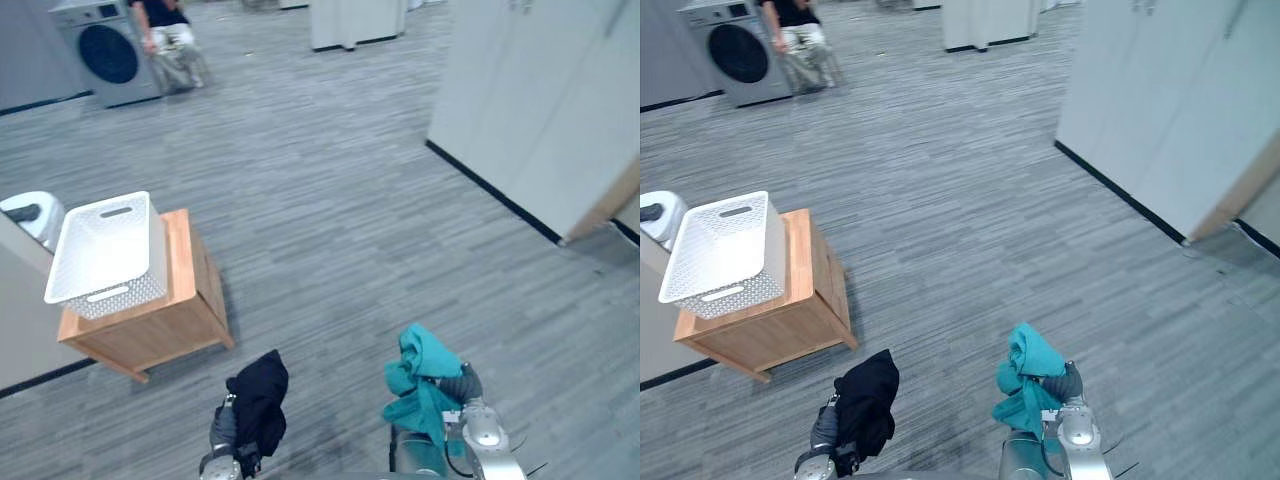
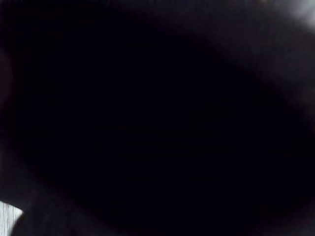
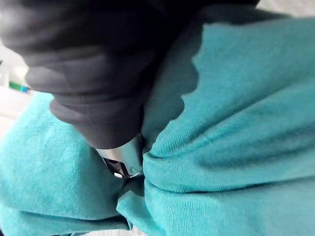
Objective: Tidy the bed and pick cloth on bed and put in laundry
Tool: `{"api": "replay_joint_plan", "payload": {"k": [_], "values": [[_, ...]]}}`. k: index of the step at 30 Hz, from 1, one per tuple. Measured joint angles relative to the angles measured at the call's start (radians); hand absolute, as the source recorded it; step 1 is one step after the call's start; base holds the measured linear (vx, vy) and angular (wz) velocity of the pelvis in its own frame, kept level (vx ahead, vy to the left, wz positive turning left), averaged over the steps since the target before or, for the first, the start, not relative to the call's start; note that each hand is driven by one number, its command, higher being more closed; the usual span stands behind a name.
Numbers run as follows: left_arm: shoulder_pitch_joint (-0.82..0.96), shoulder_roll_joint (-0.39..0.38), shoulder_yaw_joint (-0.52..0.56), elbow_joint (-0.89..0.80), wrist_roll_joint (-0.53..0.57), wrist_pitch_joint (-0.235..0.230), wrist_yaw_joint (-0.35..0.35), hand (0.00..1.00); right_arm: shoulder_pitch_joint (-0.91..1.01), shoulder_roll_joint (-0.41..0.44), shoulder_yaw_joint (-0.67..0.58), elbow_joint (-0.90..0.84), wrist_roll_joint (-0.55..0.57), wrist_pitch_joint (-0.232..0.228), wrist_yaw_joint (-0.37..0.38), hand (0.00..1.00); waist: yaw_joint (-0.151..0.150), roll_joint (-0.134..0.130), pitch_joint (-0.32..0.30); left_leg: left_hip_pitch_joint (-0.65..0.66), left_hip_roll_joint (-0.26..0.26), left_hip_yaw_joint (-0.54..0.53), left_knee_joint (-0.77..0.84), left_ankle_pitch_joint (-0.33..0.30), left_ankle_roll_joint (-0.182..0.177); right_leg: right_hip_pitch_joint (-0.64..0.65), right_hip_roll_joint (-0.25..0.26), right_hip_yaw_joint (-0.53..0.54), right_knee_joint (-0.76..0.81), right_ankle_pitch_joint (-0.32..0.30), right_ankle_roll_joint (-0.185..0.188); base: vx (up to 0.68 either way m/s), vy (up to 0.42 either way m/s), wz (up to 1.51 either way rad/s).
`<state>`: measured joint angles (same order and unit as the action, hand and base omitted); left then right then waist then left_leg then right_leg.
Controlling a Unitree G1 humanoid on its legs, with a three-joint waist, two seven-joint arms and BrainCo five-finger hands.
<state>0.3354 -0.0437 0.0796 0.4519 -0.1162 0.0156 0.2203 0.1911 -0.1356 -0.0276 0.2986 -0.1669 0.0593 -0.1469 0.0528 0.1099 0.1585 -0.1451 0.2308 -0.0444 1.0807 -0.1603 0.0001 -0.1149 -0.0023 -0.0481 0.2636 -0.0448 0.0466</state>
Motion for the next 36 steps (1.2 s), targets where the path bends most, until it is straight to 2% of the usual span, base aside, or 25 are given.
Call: {"api": "replay_joint_plan", "payload": {"k": [2,4,7,9,11,12,13,14,15,16,18,19,20,21,23,25,26,28,29,30,31,32,33,34,36], "values": [[-0.001,0.0,0.003,-0.002,-0.002,-0.002,0.001,1.0,-0.013,0.005,-0.007,-0.014,0.009,-0.002,-0.004,1.0,0.016,-0.023,0.015,-0.085,0.01,0.084,0.073,-0.015,0.015,0.085,-0.002,-0.011,-0.061,-0.015,-0.023,0.4,-0.39,0.19],[-0.001,-0.001,0.003,-0.007,-0.001,-0.002,-0.002,1.0,-0.032,0.0,-0.02,-0.015,0.011,-0.007,-0.003,1.0,0.018,-0.041,0.019,-0.161,-0.013,0.212,-0.029,-0.048,-0.02,0.154,-0.017,-0.042,-0.124,-0.034,-0.044,0.37,-0.309,0.33],[-0.001,-0.001,0.003,-0.037,0.001,-0.003,-0.003,1.0,-0.037,0.0,-0.058,-0.016,0.017,-0.008,-0.002,1.0,0.018,-0.039,0.018,-0.186,-0.074,0.369,-0.442,-0.043,-0.034,0.216,-0.02,-0.092,-0.177,-0.066,-0.054,0.38,-0.124,0.37],[-0.001,-0.006,0.003,-0.045,0.001,-0.002,-0.005,1.0,-0.04,-0.011,-0.079,-0.015,0.014,-0.007,-0.003,1.0,0.021,-0.039,0.018,-0.161,-0.121,0.49,-0.764,0.011,-0.076,0.269,-0.018,-0.129,-0.206,-0.09,-0.031,0.49,-0.051,0.46],[0.0,-0.007,0.002,-0.052,0.002,0.001,-0.005,1.0,-0.041,-0.019,-0.081,-0.014,0.002,-0.007,-0.003,1.0,0.044,-0.041,0.017,-0.128,-0.145,0.548,-0.899,0.05,-0.053,0.333,-0.016,-0.146,-0.223,-0.122,0.007,0.54,0.019,0.17],[0.001,-0.009,0.005,-0.055,0.003,0.001,-0.004,1.0,-0.039,-0.019,-0.08,-0.013,-0.003,-0.007,-0.002,1.0,0.065,-0.05,0.01,-0.116,-0.151,0.559,-0.905,0.107,0.029,0.363,-0.023,-0.144,-0.209,-0.143,0.041,0.69,0.082,0.06],[0.012,-0.009,0.011,-0.055,0.003,0.002,-0.004,1.0,-0.033,-0.016,-0.078,-0.013,-0.006,-0.007,-0.001,1.0,0.07,-0.064,-0.013,-0.107,-0.169,0.562,-0.907,0.148,0.09,0.356,-0.039,-0.144,-0.161,-0.162,0.071,0.59,0.102,0.2],[0.015,-0.007,0.018,-0.056,0.003,0.002,-0.004,1.0,-0.033,0.001,-0.072,-0.012,-0.013,-0.007,-0.001,1.0,0.069,-0.078,-0.027,-0.089,-0.182,0.557,-0.907,0.166,0.125,0.316,-0.062,-0.144,-0.02,-0.196,0.12,0.57,0.124,0.46],[0.015,-0.003,0.03,-0.059,0.003,0.002,-0.004,1.0,-0.033,0.014,-0.073,-0.01,-0.025,-0.007,-0.001,1.0,0.064,-0.097,-0.034,-0.054,-0.214,0.531,-0.909,0.143,0.151,0.231,-0.102,-0.131,0.223,-0.207,0.153,0.56,0.118,0.95],[0.009,-0.001,0.041,-0.063,0.003,0.003,-0.003,1.0,-0.032,0.046,-0.074,-0.008,-0.036,-0.007,0.0,1.0,0.037,-0.14,-0.034,-0.017,-0.269,0.465,-0.911,0.114,0.164,0.092,-0.16,-0.102,0.558,-0.135,0.227,0.55,0.091,1.12],[-0.009,0.016,0.035,-0.06,0.003,0.016,0.001,1.0,-0.024,0.076,-0.073,-0.006,-0.041,-0.006,0.006,1.0,0.005,-0.161,-0.024,0.045,-0.311,0.383,-0.913,0.096,0.172,-0.002,-0.197,-0.081,0.793,-0.142,0.199,0.56,0.045,1.6],[-0.016,0.028,0.0,-0.06,0.005,0.018,0.001,1.0,-0.015,0.088,-0.072,-0.004,-0.041,-0.007,0.016,1.0,-0.012,-0.145,-0.015,0.13,-0.325,0.307,-0.937,0.084,0.164,-0.044,-0.215,-0.101,0.8,-0.182,0.126,0.67,0.001,1.64],[-0.025,0.029,-0.009,-0.06,0.007,0.018,0.001,1.0,-0.012,0.09,-0.069,-0.004,-0.04,-0.008,0.016,1.0,-0.013,-0.135,-0.009,0.158,-0.326,0.276,-0.946,0.082,0.159,-0.057,-0.219,-0.108,0.77,-0.193,0.111,0.64,-0.056,1.6],[-0.043,0.03,-0.03,-0.06,0.012,0.018,0.001,1.0,-0.006,0.09,-0.06,-0.005,-0.04,-0.01,0.016,1.0,-0.017,-0.133,-0.008,0.201,-0.327,0.216,-0.966,0.075,0.148,-0.094,-0.224,-0.116,0.668,-0.209,0.087,0.6,-0.128,1.55],[-0.086,0.049,-0.046,-0.056,0.015,0.017,0.001,1.0,-0.005,0.098,-0.053,-0.008,-0.039,-0.011,0.017,1.0,-0.024,-0.129,-0.009,0.239,-0.324,0.111,-0.994,0.064,0.129,-0.159,-0.212,-0.088,0.395,-0.206,0.078,0.46,-0.178,1.62],[-0.133,0.065,-0.049,-0.022,0.025,0.016,0.002,1.0,0.005,0.114,-0.056,-0.011,-0.039,-0.011,0.018,1.0,-0.043,-0.141,-0.012,0.282,-0.318,0.014,-1.009,0.028,0.098,-0.172,-0.193,0.048,-0.047,-0.075,0.11,0.44,-0.279,1.44],[-0.139,0.068,-0.048,-0.013,0.03,0.016,0.004,1.0,0.009,0.115,-0.055,-0.011,-0.039,-0.01,0.018,1.0,-0.04,-0.148,-0.008,0.292,-0.318,0.0,-1.004,0.013,0.093,-0.173,-0.194,0.076,-0.091,-0.059,0.128,0.42,-0.359,1.06],[-0.108,0.078,-0.048,-0.008,0.051,0.017,0.007,1.0,0.035,0.127,-0.049,-0.012,-0.04,-0.008,0.019,1.0,-0.039,-0.141,-0.005,0.329,-0.301,-0.029,-0.929,-0.095,0.063,-0.169,-0.191,0.11,-0.089,-0.027,0.11,0.38,-0.376,0.7],[-0.068,0.081,-0.043,-0.011,0.052,0.016,0.009,1.0,0.062,0.125,-0.031,-0.012,-0.04,-0.007,0.02,1.0,-0.036,-0.139,-0.029,0.339,-0.27,-0.046,-0.873,-0.166,0.044,-0.161,-0.168,0.101,-0.043,-0.014,0.077,0.52,-0.472,0.59],[-0.026,0.077,-0.02,-0.017,0.052,0.016,0.013,1.0,0.072,0.113,0.012,-0.024,-0.04,-0.003,0.023,1.0,-0.031,-0.136,-0.04,0.334,-0.224,-0.035,-0.742,-0.225,0.002,-0.13,-0.13,0.065,0.012,-0.022,0.089,0.63,-0.577,0.67],[-0.025,0.067,-0.018,-0.014,0.052,0.018,0.014,1.0,0.075,0.107,0.033,-0.044,-0.04,-0.001,0.024,1.0,-0.042,-0.12,-0.026,0.269,-0.189,-0.013,-0.585,-0.237,-0.018,-0.117,-0.118,0.029,0.039,-0.011,0.077,0.51,-0.513,1.04],[-0.028,0.045,-0.02,-0.015,0.049,0.019,0.015,1.0,0.079,0.075,0.038,-0.086,-0.04,-0.001,0.024,1.0,-0.056,-0.075,-0.002,0.147,-0.11,0.028,-0.299,-0.194,-0.02,-0.067,-0.082,-0.037,0.03,-0.003,0.063,0.43,-0.485,1.07],[-0.028,0.016,-0.02,-0.014,0.048,0.019,0.015,1.0,0.073,0.05,0.039,-0.106,-0.04,-0.001,0.025,1.0,-0.048,-0.051,0.025,0.053,-0.026,0.085,-0.104,-0.113,-0.013,-0.014,-0.049,-0.069,0.0,0.018,0.031,0.39,-0.431,0.89],[-0.027,0.01,-0.043,-0.008,0.047,0.021,0.008,1.0,0.055,0.031,0.041,-0.106,-0.04,0.002,0.024,1.0,-0.025,-0.036,0.035,-0.005,0.044,0.173,-0.011,-0.116,-0.003,0.041,-0.034,-0.097,-0.029,0.002,0.006,0.48,-0.453,0.67],[-0.03,0.009,-0.046,-0.027,0.049,0.017,-0.003,1.0,0.002,0.028,0.018,-0.109,-0.039,-0.002,0.018,1.0,-0.015,-0.055,0.039,-0.08,0.063,0.329,-0.062,-0.126,0.004,0.124,-0.055,-0.14,-0.11,-0.012,-0.01,0.43,-0.33,0.57]]}}
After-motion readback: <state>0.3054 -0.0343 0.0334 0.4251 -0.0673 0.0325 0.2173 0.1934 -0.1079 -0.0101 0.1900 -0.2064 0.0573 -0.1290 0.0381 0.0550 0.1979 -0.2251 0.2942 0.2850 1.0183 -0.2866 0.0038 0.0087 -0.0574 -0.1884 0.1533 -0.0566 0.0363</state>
